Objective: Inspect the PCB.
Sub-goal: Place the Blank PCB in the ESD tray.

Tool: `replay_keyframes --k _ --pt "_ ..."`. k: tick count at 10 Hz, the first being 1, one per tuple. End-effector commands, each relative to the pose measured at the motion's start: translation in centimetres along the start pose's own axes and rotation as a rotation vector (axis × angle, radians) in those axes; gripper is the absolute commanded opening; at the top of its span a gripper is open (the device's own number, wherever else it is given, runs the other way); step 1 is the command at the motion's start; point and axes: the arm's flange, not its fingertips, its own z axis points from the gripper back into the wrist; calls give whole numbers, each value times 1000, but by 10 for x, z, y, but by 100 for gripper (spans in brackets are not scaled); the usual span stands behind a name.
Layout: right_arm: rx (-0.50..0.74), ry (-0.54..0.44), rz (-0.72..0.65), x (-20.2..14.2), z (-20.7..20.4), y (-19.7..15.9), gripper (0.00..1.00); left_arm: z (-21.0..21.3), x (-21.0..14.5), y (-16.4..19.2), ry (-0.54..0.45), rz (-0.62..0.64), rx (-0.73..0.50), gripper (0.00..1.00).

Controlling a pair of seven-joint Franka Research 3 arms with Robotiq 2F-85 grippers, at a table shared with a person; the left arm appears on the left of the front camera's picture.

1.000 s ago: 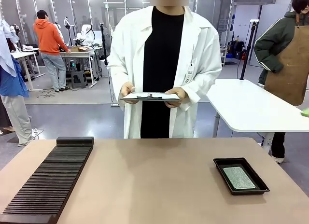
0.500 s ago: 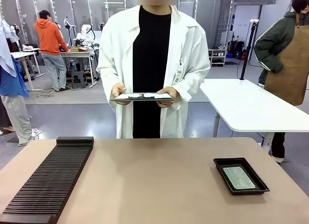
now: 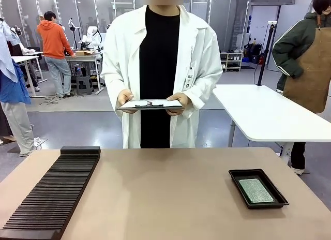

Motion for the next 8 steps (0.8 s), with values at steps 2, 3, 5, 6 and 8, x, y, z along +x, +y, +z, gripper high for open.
replay_keyframes --k 2,3,5,6,8 --pt "-16 -16 15 -5 1 4 100 1 1 -3 4 -7 10 100" --pt "-16 -16 15 -5 1 4 100 1 1 -3 4 -7 10 100" --pt "-16 -16 15 -5 1 4 100 1 1 -3 4 -7 10 100" --pt "-16 -16 15 -5 1 4 100 1 1 -3 4 -7 10 100" --pt "-16 -16 15 -5 1 4 100 1 1 -3 4 -7 10 100"
